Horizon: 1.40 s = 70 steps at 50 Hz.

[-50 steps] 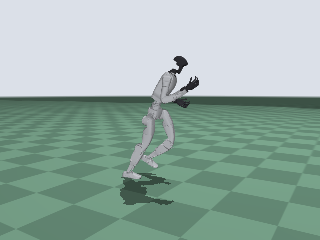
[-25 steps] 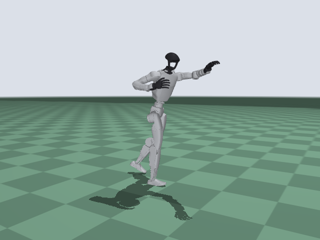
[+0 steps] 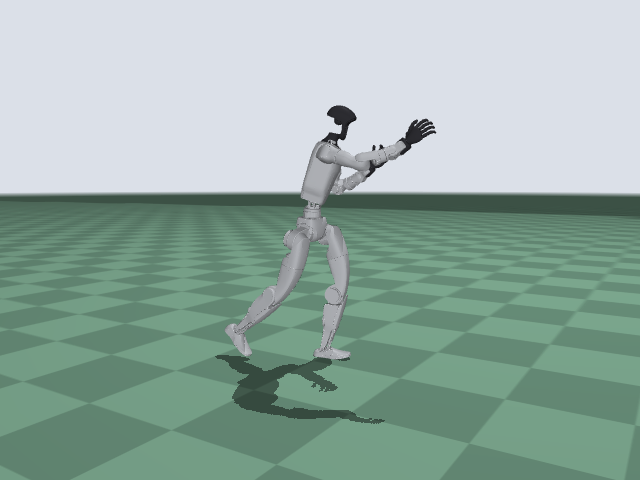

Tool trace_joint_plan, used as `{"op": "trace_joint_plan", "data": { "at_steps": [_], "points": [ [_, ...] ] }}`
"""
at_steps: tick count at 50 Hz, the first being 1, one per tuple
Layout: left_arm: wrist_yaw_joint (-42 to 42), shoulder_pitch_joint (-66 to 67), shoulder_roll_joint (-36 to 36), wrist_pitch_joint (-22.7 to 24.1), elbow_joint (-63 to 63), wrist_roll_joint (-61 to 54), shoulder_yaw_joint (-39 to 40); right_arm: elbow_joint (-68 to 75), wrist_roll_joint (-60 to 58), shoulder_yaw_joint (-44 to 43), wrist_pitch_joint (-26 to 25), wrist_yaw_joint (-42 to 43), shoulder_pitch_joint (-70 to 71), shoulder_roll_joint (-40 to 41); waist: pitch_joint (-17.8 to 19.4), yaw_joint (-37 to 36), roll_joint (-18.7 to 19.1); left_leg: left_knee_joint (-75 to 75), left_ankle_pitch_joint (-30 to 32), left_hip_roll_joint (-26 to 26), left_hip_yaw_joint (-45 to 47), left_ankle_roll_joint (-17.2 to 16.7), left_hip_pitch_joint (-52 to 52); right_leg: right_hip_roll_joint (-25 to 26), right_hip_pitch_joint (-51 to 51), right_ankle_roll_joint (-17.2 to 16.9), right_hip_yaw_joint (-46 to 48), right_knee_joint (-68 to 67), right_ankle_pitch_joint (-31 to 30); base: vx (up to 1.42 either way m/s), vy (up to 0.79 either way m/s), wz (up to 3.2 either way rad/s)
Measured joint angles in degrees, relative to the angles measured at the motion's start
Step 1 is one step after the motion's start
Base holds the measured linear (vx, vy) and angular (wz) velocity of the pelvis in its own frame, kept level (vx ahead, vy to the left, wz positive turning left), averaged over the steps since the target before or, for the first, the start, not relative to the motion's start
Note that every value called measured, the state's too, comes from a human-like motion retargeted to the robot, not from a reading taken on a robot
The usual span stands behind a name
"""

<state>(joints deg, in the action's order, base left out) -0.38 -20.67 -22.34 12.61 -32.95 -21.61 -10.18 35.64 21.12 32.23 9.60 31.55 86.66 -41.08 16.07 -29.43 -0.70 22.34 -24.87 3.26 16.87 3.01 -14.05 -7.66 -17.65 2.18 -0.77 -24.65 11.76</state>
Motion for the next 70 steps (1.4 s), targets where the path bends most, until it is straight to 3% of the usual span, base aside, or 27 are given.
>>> {"op": "trace_joint_plan", "data": {
  "at_steps": [4, 7, 10, 13, 15, 17, 20, 21, 22, 24, 27, 30, 32, 35, 37, 40, 43, 45, 47, 50, 53, 55, 57, 59, 62, 67, 70],
  "points": [
    [12.89, -31.09, -1.79, -1.04, 13.12, 21.48, -1.19, -47.41, -19.8, -19.14, 1.67, -2.64, -27.77, 14.15, -1.77, 18.3, -1.56, 4.14, -7.19, -2.09, -6.2, 1.37, 3.1, -3.38, 20.32, 2.85, 5.75, -31.09, 13.43, 1.25, 0.17, 1.48],
    [21.13, -54.04, -9.56, -6.75, 36.35, 35.64, -7.97, -74.28, -28.61, -27.41, 5.54, -9.62, -57.53, 16.56, -6.61, 32.05, 1.53, -2.1, -3.83, -0.32, -8.98, -2.87, 5.76, -0.01, 35.22, 0.56, 4.56, -27.06, 13.8, 1.28, -0.01, 1.13],
    [27.01, -78.31, -18.25, -11.28, 71.4, 42.32, -33.61, -83.47, -24.86, -30.54, 11.23, -8.73, -81.02, 9.14, -7.12, 47.29, 7.05, -8.23, 3.9, 1.91, -15.14, -6.07, 10.69, 0.43, 37.34, -4.06, 10.47, -0.89, 7.42, 1.36, -0.19, 1.85],
    [20.56, -90.97, -18.45, -8.39, 99.44, 44.32, -67.29, -82.14, -21.89, -29.51, 12.91, -8.72, -86.03, 3.41, -5.36, 59.78, 4.85, -12.54, 12.26, 1.85, -18.71, -5.91, 20.3, -1.9, 33.85, -10.51, 13.75, 21.79, 1.87, 1.43, -0.47, 1.33],
    [16.02, -88.98, -20.15, -5.5, 105.62, 47.45, -70.03, -81.17, -26.06, -26.01, 13.96, -7.72, -81.99, 2.17, -5.13, 61.91, 3.1, -13.69, 16.29, 1.84, -17.31, -2.87, 27.95, -2.07, 33.66, -13.17, 12.55, 24.27, 3.01, 1.45, -0.58, -0.8],
    [19.82, -87.06, -24.13, -5.06, 99.16, 41.48, -64.63, -80.8, -31.17, -23.33, 13.47, -4.07, -72.42, 7.09, -5.29, 58.12, -2.23, -7.28, 16.49, -0.4, -13.58, 1.36, 32.94, -2.6, 31.66, -12.38, 12.18, 20.44, 2.25, 1.44, -0.49, -2.29],
    [22.55, -68.11, -31.36, -5.95, 66.71, 40.13, -30.69, -79.67, -36.91, -24.94, 10.01, -3.42, -54.29, 11.84, -5.94, 47.71, -2.12, 20.69, 8.68, -1.37, -7.98, 5.0, 26.23, -1.57, 30.4, -7.9, 8.49, 9.68, 6.6, 1.4, -0.22, -2.32],
    [22.28, -57.68, -30.32, -5.23, 53.57, 37.8, -19.18, -78.09, -36.95, -26.5, 7.75, -4.94, -48.43, 12.18, -7.54, 44.63, 0.24, 31.41, 5.81, 1.41, -6.99, 2.55, 18.89, 0.01, 32.65, -6.43, 7.8, 4.87, 10.7, 1.35, -0.02, -1.38],
    [20.62, -47.16, -27.93, -4.08, 40.98, 35.05, -8.54, -75.16, -37.85, -27.09, 5.42, -6.45, -42.35, 12.92, -8.63, 41.72, 1.62, 39.64, 3.04, 3.07, -6.43, 1.98, 12.88, 0.95, 33.66, -5.27, 7.09, 1.17, 13.92, 1.34, 0.02, -0.85],
    [11.88, -25.91, -17.62, -0.45, 19.57, 26.48, 6.99, -62.11, -41.78, -23.45, 0.31, -8.62, -29.77, 15.11, -9.29, 37.05, 0.2, 44.5, -1.51, 2.31, -6.39, 6.7, 5.72, 0.02, 30.45, -4.46, 5.96, -0.26, 16.1, 1.34, 0.03, -0.43],
    [0.2, 2.51, -4.79, 1.64, 1.18, 9.31, 16.91, -30.22, -40.53, -12.2, -7.45, -7.47, -12.36, 14.22, -11.84, 29.4, -4.82, 38.32, -4.81, 1.1, -2.3, 7.58, -3.43, -2.59, 23.32, -4.97, 4.02, 5.81, 13.32, 1.37, 0.1, -0.58],
    [-5.12, 20.62, -0.15, 0.98, -1.31, -5.9, 14.57, 12.25, -29.6, 12.1, -11.21, -6.6, 4.8, 9.19, -12.01, 14.08, -9.74, 14.36, -2.77, -0.41, 3.84, 3.48, -4.98, -5.04, 16.62, -7.16, -1.07, 13.19, 4.21, 1.37, 0.24, -1.64],
    [-5.57, 23.11, -1.16, -1.28, -0.21, -10.23, 11.49, 32.31, -19.75, 28.47, -12.51, -13.48, 9.75, 8.04, -10.32, 4.6, -9.58, -4.25, 0.57, 0.5, 6.49, -0.55, -3.06, -5.18, 11.7, -7.77, -3.73, 15.89, -1.81, 1.35, 0.44, -1.4],
    [-4.22, 14.45, -1.61, -2.8, 0.31, 0.37, 7.73, 41.92, -6.43, 31.67, -10.38, -12.6, 11.36, 4.74, -6.82, -0.27, -5.35, -13.21, 5.48, 3.43, 7.58, -3.36, -2.1, -3.77, 3.49, -4.99, -3.48, 13.51, -5.7, 1.33, 0.55, 0.22],
    [2.51, 0.75, -0.49, -4.46, 1.24, 12.87, 6.88, 26.77, -6.66, 16.19, -7.47, -6.41, 9.05, 0.5, -3.99, 3.82, -1.21, -5.09, 4.94, 4.29, 4.51, -1.41, -1.01, -3.2, 2.16, -2.33, 1.4, 0.42, -2.32, 1.3, 0.5, 1.48],
    [13.91, -25.05, -0.97, -10.65, 11.26, 30.61, 2.02, -9.6, -7.51, -7.32, -3.46, -3.6, -6.81, 2.27, -2.29, 13.9, -0.43, 7.93, -4.97, 2.63, -0.11, 2.04, -0.12, -4.93, 11.26, -1.15, 5.45, -27.24, 7.06, 1.25, 0.33, 1.47],
    [21.81, -50.65, -5.29, -17.95, 42.09, 46.82, -11.27, -43.6, -10.82, -19.58, 1.4, -7.06, -32.72, 11.5, -6.05, 24.04, -1.68, 6.51, -6.48, 0.49, -2.35, 1.11, 2.7, -1.57, 25.38, -2.88, 3.03, -37.48, 11.29, 1.25, 0.16, 1.2],
    [26.11, -63.58, -5.79, -18.76, 68.86, 48.29, -22.98, -61.15, -14.03, -23.92, 4.51, -12.63, -52.17, 16.21, -9.78, 31.55, 1.48, 0.73, -3.56, 0.7, -5.32, -1.15, 6.27, 0.22, 31.7, -4.46, 7.09, -32.03, 11.12, 1.3, 0.08, 1.36],
    [22.75, -74.69, -3.79, -18.77, 94.29, 44.43, -37.01, -70.4, -16.08, -22.4, 7.75, -13.87, -64.86, 18.02, -7.89, 40.32, 3.89, -5.03, 1.15, 0.99, -9.36, -1.86, 11.43, -0.32, 33.15, -4.23, 15.59, -19.33, 9.65, 1.3, -0.05, 1.61],
    [19.77, -77.42, -3.27, -12.86, 111.28, 35.92, -50.19, -74.38, -17.99, -20.15, 12.4, -14.75, -82.99, 13.28, -6.54, 52.04, 4.12, -11.18, 10.05, -0.24, -15.32, -3.26, 19.27, -0.88, 30.48, -8.81, 26.49, 7.83, 4.2, 1.36, -0.23, 1.55],
    [24.36, -71.21, -10.33, -11.87, 96.75, 36.02, -40.85, -72.48, -15.81, -22.56, 12.14, -20.55, -93.54, 10.33, -5.02, 55.15, -0.32, -8.36, 15.72, -3.04, -18.84, -1.28, 26.78, -1.66, 29.63, -12.24, 22.12, 19.77, 5.06, 1.39, -0.38, 0.19],
    [25.11, -60.62, -13.11, -7.45, 76.48, 27.11, -26.83, -72.83, -11.09, -24.21, 11.87, -21.95, -95.79, 10.93, -4.35, 52.6, -2.05, 5.38, 15.74, -5.05, -17.93, 0.65, 25.61, -2.33, 28.99, -10.04, 16.77, 18.86, 3.01, 1.3, -0.32, -0.92],
    [20.97, -47.21, -9.84, -0.34, 53.98, 8.52, -13.98, -76.76, -6.6, -24.29, 10.52, -18.76, -91.65, 13.68, -3.6, 48.57, -0.83, 25.87, 11.87, -3.29, -14.12, 2.05, 17.75, -1.58, 29.6, -5.83, 14.0, 12.15, 3.83, 1.2, -0.22, -1.12],
    [12.24, -32.47, -3.92, 5.07, 32.65, -9.01, -4.45, -79.73, -3.91, -24.89, 9.73, -18.53, -81.87, 17.88, -2.61, 44.5, 1.33, 41.28, 6.0, 0.3, -11.46, 4.26, 10.0, 0.15, 30.79, -2.64, 12.01, 2.87, 11.16, 1.18, -0.15, -1.11],
    [-2.75, -7.14, 4.2, 4.79, 8.71, -25.04, 6.55, -77.43, -4.05, -27.02, 7.21, -20.54, -63.63, 26.08, -3.5, 38.91, 1.44, 49.71, -0.59, 2.09, -9.14, 7.32, -0.12, 1.01, 29.6, -2.68, 9.4, -4.17, 18.51, 1.24, -0.11, -1.02],
    [-11.85, 31.27, 3.92, 2.86, -1.67, -35.85, 13.87, -70.54, -5.7, -27.86, 8.42, -11.54, -52.61, 34.51, -7.69, 17.83, -7.09, 22.46, -0.19, 0.06, 1.67, 7.01, -6.05, -1.75, 20.28, -9.3, 2.67, 5.93, 10.84, 1.33, -0.01, -1.55],
    [-13.16, 43.26, -1.16, 1.98, 0.28, -41.83, 14.71, -69.62, 3.22, -27.5, 9.88, -10.81, -56.08, 34.03, -7.74, 3.86, -8.76, -7.51, 5.74, -1.04, 6.36, 2.68, -2.6, -1.85, 12.99, -11.6, -0.96, 12.85, 0.62, 1.36, 0.26, -1.41]
  ]
}}
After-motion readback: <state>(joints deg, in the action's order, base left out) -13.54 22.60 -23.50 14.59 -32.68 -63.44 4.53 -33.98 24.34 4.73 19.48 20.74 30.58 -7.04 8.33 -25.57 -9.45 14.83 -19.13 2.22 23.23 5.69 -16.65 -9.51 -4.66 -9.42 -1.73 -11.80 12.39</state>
